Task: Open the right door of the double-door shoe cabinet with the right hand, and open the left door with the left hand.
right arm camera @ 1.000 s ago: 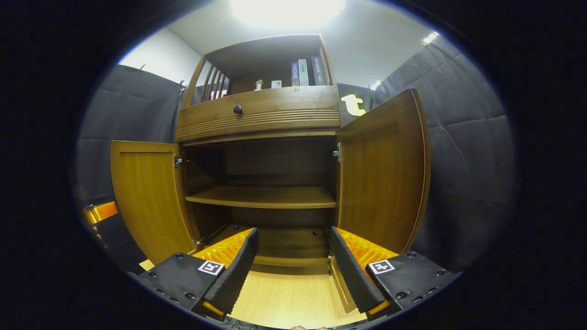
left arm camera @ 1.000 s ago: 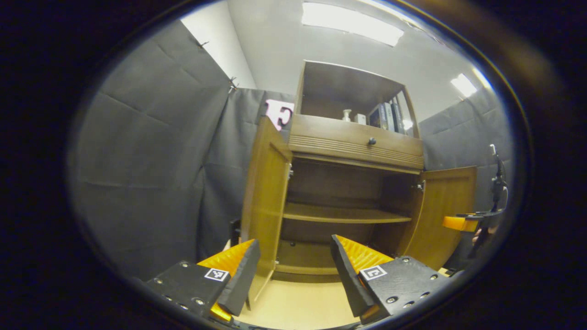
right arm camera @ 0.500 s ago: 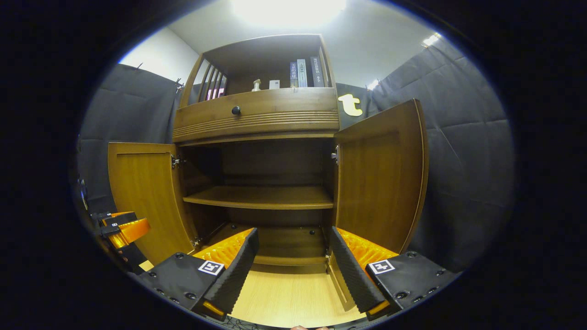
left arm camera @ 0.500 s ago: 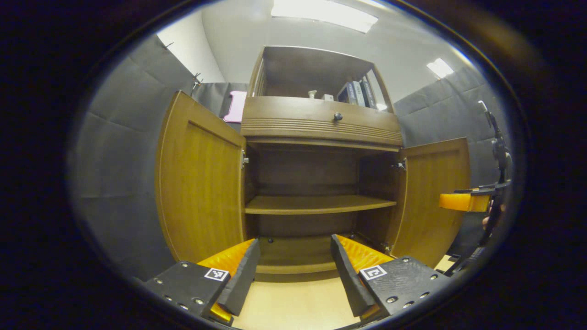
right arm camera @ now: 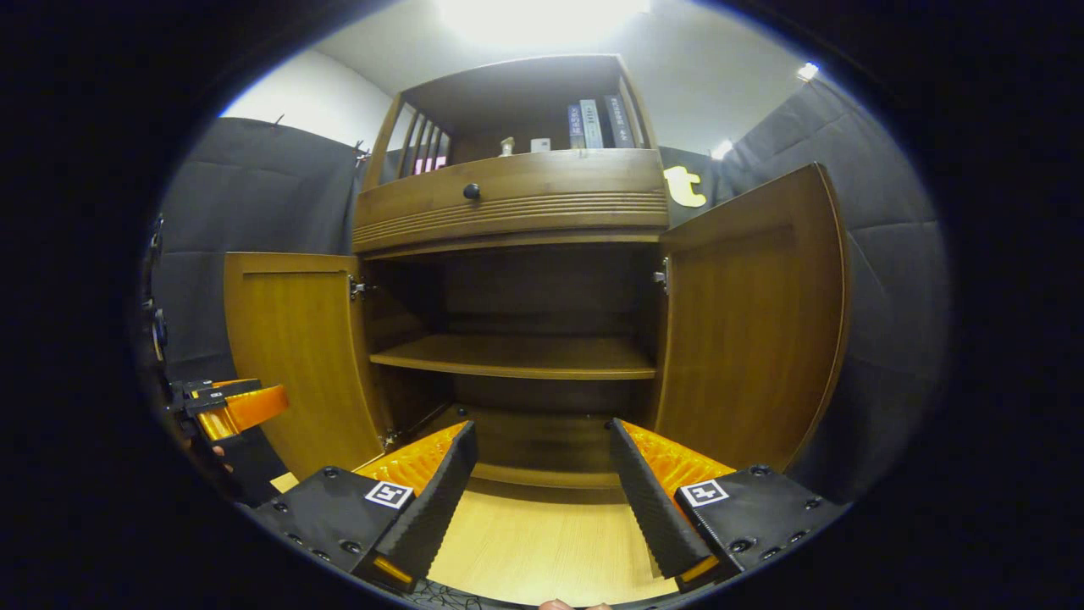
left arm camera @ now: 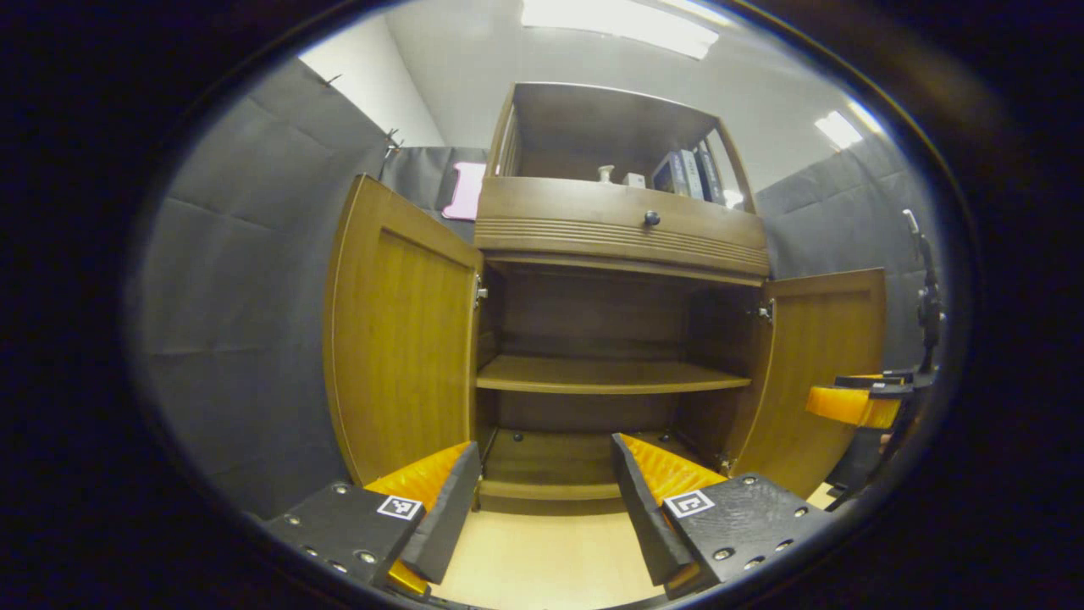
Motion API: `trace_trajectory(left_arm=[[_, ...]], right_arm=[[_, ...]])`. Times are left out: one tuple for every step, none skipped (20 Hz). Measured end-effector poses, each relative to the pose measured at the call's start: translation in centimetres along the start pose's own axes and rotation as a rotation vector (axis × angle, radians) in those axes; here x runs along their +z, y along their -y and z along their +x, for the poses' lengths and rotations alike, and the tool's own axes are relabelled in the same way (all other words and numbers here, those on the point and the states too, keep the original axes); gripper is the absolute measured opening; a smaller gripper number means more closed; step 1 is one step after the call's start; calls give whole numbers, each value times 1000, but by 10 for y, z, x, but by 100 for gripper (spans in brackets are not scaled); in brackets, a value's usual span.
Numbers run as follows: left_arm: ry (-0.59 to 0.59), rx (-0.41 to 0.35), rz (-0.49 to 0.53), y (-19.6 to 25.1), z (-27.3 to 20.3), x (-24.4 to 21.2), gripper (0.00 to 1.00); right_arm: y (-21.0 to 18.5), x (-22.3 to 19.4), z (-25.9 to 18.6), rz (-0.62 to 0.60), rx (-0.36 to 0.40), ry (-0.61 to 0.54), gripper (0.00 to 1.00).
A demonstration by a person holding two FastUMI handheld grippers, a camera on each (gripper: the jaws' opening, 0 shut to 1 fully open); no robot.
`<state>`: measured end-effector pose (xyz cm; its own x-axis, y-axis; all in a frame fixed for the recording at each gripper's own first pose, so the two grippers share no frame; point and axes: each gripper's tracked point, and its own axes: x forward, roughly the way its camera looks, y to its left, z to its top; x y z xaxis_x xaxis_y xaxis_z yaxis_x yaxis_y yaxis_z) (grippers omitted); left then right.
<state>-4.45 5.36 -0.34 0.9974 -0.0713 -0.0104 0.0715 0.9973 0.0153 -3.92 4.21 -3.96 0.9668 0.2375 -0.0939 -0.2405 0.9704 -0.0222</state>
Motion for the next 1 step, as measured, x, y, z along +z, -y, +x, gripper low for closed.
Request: trace_trajectory(left_arm=[[5, 15, -22, 3, -3, 1, 89]], right_arm=[[-2, -1, -2, -3, 28, -1, 95]])
